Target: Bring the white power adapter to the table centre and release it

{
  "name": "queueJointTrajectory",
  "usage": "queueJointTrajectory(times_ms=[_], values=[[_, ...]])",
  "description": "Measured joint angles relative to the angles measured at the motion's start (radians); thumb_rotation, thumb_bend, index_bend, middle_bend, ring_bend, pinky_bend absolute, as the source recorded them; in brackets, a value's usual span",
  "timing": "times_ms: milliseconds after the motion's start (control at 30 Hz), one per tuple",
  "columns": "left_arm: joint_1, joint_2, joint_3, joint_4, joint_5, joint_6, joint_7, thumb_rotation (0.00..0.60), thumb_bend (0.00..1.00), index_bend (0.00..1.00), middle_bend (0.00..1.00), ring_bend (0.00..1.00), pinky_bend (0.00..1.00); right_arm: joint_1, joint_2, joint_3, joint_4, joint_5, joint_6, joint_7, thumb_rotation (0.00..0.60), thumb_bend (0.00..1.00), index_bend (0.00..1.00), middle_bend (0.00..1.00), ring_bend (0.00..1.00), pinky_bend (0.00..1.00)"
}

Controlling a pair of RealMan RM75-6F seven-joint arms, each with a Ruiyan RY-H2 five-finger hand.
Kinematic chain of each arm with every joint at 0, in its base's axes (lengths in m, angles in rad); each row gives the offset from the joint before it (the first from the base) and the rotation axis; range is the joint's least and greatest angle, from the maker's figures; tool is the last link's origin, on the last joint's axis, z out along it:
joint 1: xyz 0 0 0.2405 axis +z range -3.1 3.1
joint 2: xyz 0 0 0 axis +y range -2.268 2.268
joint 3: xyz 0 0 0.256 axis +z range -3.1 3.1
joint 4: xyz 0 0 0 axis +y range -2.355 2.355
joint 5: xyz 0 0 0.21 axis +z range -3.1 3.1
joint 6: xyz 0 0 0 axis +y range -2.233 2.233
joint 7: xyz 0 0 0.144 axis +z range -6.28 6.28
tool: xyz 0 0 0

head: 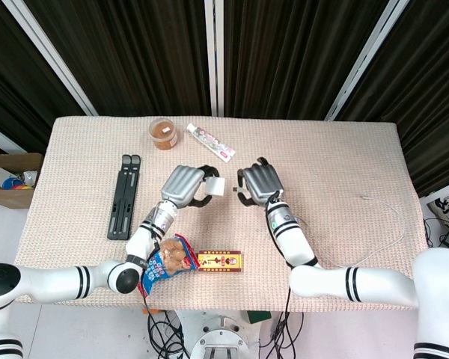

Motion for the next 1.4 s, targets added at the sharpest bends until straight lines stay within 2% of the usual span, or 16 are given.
queueJointTrajectory(times_ms=[600, 1400], values=[[-0.028, 0.036, -0.019, -0.056, -0.116, -0.041, -0.020, 0.600, 0.42, 0.48, 0.44, 0.75, 0.97, 0.043, -0.031, -0.016, 0.004, 0.022, 0.042, -0.039, 0.600, 1.00, 0.61, 0.62, 0.35, 0.18], [-0.074, 0.037, 0.002, -0.062, -0.160, -0.027, 0.013, 0.600, 0.42, 0.48, 0.44, 0.75, 0.97, 0.057, -0.038, -0.021, 0.006, 0.032, 0.052, -0.044, 0.600, 1.00, 0.61, 0.62, 0.35, 0.18]])
